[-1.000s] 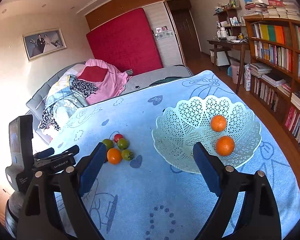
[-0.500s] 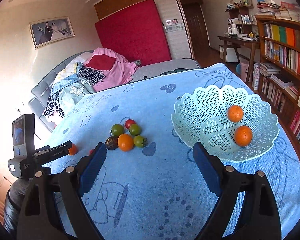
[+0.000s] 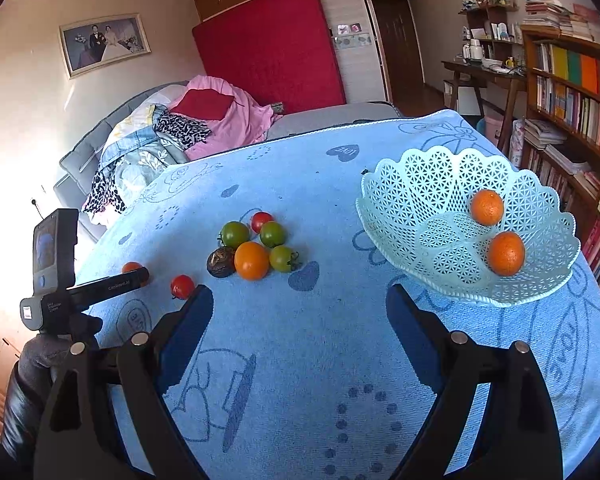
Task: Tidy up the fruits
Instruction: 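Move the left tool to a loose orange and close on it, then grasp the orange among the tomatoes with the right tool while the left tool holds its orange, then carry the orange in the right tool into the basket and open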
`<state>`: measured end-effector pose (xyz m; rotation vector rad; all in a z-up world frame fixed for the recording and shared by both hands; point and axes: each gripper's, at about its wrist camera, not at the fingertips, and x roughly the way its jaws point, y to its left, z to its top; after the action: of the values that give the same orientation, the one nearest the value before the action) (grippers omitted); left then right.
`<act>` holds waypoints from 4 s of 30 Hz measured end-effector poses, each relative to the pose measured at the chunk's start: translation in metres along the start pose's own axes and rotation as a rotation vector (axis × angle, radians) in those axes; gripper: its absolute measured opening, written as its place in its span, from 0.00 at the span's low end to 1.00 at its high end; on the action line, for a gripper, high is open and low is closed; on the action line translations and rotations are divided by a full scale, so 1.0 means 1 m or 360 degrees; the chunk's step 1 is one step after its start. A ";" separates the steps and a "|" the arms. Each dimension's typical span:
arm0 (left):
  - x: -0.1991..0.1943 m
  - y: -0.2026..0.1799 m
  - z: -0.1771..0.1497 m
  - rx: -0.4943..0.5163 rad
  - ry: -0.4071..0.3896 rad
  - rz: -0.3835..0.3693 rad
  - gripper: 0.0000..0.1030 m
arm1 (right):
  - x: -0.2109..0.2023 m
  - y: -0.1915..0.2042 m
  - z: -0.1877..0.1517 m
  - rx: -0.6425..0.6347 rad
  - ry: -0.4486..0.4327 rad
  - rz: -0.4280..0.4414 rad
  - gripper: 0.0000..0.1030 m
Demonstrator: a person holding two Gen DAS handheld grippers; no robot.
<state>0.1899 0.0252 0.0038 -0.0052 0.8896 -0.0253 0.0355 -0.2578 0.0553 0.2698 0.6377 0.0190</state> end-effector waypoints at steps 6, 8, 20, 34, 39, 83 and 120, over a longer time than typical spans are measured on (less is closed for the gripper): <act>0.000 -0.007 -0.001 0.0051 -0.0032 -0.0104 0.42 | 0.009 0.005 -0.005 -0.0033 0.0037 -0.0004 0.87; -0.002 -0.008 -0.001 0.0059 -0.0049 -0.0134 0.40 | 0.014 0.006 -0.008 -0.0040 0.0054 -0.0006 0.87; -0.025 -0.005 -0.006 0.0034 -0.0197 -0.0206 0.40 | 0.045 0.026 -0.010 -0.0138 0.0164 0.0002 0.87; -0.031 -0.011 -0.012 0.0050 -0.0222 -0.0272 0.40 | 0.096 0.041 0.010 -0.0052 0.0331 0.0175 0.59; -0.030 -0.008 -0.012 0.0024 -0.0215 -0.0296 0.40 | 0.117 0.045 0.015 -0.0069 0.0366 0.0153 0.54; -0.029 -0.003 -0.012 -0.0011 -0.0179 -0.0361 0.40 | 0.121 0.056 0.023 -0.0109 0.0268 0.0050 0.35; -0.114 -0.113 -0.015 0.0336 -0.0371 -0.0426 0.40 | -0.018 -0.097 0.031 0.0409 -0.0132 -0.0216 0.36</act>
<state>0.1044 -0.0847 0.0843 0.0687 0.6449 -0.3617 0.0330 -0.3609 0.0651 0.4723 0.5743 -0.2047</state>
